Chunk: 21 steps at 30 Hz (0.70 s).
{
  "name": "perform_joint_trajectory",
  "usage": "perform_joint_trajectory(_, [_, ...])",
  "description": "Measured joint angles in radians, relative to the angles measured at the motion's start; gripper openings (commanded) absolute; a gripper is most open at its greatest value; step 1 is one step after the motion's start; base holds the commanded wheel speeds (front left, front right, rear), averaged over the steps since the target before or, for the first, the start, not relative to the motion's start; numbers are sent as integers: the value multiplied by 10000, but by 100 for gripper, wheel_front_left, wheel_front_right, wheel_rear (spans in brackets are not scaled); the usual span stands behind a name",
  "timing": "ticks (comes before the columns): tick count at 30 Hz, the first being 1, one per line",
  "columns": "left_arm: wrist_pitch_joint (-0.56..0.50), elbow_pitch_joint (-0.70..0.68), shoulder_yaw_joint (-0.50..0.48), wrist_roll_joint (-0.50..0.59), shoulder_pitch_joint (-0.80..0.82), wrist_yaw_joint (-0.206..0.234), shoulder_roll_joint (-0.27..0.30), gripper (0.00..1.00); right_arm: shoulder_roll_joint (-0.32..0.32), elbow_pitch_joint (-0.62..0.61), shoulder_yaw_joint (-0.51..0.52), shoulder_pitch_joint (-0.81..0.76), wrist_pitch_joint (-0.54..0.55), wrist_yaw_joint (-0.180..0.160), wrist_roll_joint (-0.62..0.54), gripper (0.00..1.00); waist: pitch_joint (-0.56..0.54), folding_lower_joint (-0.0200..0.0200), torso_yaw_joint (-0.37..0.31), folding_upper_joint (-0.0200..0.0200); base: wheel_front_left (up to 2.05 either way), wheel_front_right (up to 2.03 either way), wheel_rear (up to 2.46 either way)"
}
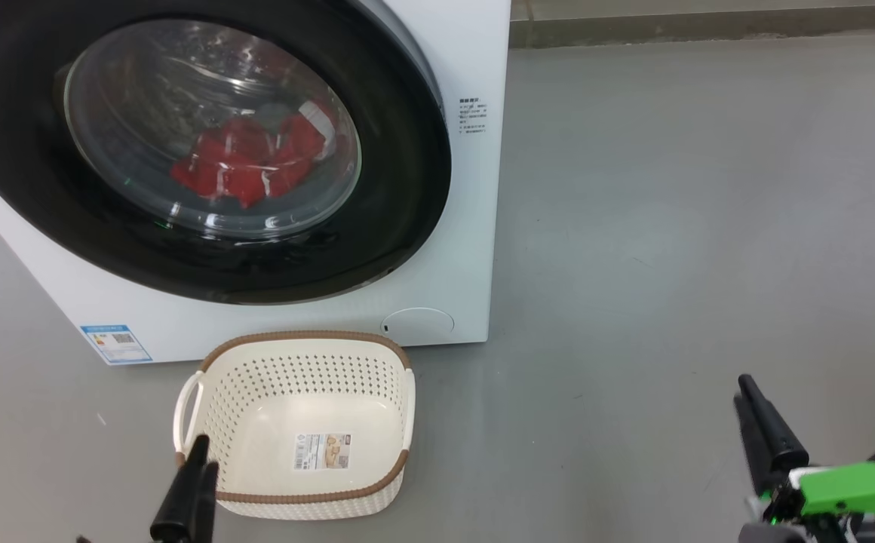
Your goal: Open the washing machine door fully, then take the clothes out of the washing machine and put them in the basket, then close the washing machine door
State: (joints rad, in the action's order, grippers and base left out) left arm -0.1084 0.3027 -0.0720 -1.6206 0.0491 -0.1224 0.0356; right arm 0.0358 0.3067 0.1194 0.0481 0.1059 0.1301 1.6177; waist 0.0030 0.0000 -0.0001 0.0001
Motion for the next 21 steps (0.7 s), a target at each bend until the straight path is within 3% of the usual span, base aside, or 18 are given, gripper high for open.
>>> perform_joint_trajectory(9, [148,150,128,111,-295,0,-113,100,-125,176,-94,-324,-182,0,-98,100,-21,4,27,0,0,0,0])
perform_joint_trajectory(21, [506,-117,259,1680,-299,0,-107,100,-35,-27,-330,-379,-520,0,-1360,100,49,2,83,0,0,0,0])
